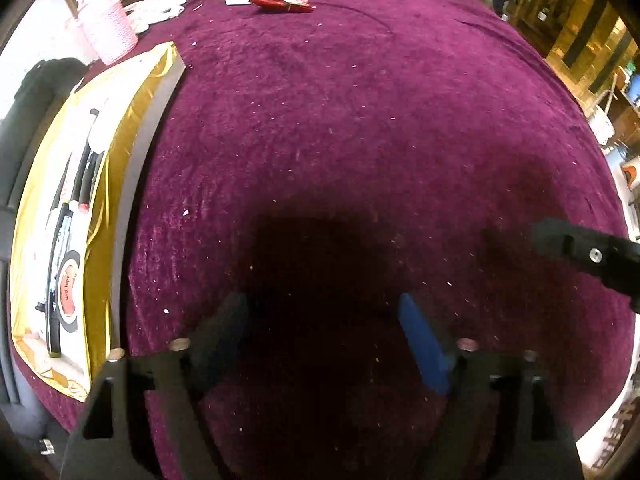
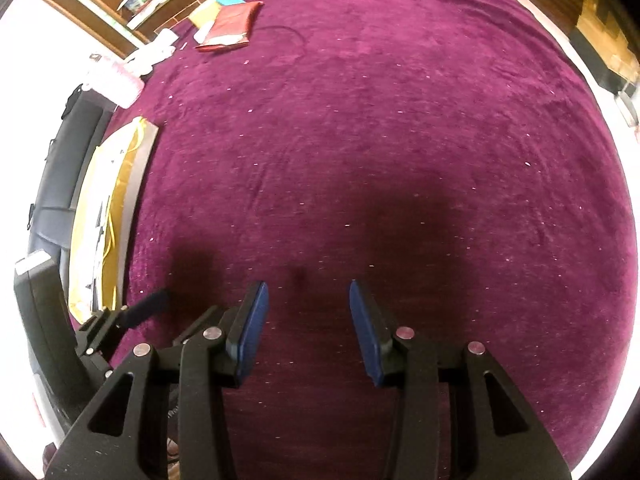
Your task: Organize objects
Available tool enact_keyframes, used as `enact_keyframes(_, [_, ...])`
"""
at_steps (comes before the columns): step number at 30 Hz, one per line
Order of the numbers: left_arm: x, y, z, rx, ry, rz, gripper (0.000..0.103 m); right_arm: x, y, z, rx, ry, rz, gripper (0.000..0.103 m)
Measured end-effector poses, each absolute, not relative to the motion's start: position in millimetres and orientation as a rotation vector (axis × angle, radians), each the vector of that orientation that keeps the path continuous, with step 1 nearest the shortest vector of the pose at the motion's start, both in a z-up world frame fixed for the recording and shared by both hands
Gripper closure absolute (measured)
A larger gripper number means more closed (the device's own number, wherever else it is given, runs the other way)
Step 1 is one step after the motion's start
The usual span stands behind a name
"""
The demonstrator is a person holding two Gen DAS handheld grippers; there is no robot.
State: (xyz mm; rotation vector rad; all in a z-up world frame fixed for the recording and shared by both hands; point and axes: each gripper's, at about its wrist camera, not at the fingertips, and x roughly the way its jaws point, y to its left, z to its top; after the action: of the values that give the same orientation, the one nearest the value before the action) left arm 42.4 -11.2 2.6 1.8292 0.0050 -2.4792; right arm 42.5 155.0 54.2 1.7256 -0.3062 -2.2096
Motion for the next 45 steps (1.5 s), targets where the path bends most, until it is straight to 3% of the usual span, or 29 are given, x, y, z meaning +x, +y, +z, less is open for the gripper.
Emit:
enact_keyframes(2, [40.6,-17.0,-4.1,1.841,0.067,-2.446,0.001,40.8,155.2,52.1,1.731,-0.309,-2.207,0.062])
enact_keyframes(21, [40.4,-24.1,-0.8,1.758,0.099,-2.504,0.001,28.9,147.0,55.4,1.723,-0.286,-2.254,0.062])
enact_keyframes(29, [62.8,-55.7,45.5,1.591,0.156,-2.553,0.001,20.9,148.3,76.1,1.667,-0.286,-2.353,0.062])
enact_keyframes(36, [82.8,-98.8,86.7,1.446,0.218,-2.534,0.001,30.4,90.6,87.3,1.578,-0.047,-2.376,0.062])
enact_keyframes(45, [103.0,-166.9,95.9,1.373,0.242,-2.416,0.001,68.9,-25.4,90.3,1.435,0.333,-2.229,0.062])
